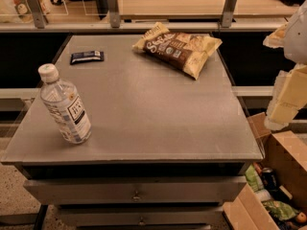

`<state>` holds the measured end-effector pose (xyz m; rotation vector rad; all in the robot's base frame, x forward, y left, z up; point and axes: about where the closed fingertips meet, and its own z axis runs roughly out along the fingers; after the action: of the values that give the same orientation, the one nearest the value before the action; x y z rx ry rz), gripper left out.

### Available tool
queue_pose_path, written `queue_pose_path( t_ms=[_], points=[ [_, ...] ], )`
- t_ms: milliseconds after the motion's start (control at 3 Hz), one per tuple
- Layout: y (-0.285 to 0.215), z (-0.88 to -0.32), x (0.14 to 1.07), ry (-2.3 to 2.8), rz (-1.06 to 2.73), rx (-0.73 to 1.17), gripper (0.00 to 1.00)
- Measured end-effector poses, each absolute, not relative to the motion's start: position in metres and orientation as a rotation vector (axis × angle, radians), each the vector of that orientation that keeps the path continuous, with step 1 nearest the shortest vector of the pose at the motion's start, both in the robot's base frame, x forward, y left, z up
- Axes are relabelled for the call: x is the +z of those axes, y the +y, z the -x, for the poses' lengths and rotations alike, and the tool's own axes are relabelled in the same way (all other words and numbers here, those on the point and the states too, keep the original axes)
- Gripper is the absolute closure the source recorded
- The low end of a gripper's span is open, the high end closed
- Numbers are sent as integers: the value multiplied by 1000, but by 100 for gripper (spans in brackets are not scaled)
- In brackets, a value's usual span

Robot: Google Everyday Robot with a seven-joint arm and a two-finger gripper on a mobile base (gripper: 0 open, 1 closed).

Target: Pick blue plastic bottle

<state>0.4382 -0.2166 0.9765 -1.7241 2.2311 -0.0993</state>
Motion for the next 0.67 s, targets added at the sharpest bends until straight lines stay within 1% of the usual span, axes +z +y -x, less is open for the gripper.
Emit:
queue_pose_path(
  t_ms=[333, 667],
  points=[
    [-217, -438, 977, 2231, 1724, -99, 0],
    [-206, -438, 974, 2156, 1735, -2, 0]
  ],
)
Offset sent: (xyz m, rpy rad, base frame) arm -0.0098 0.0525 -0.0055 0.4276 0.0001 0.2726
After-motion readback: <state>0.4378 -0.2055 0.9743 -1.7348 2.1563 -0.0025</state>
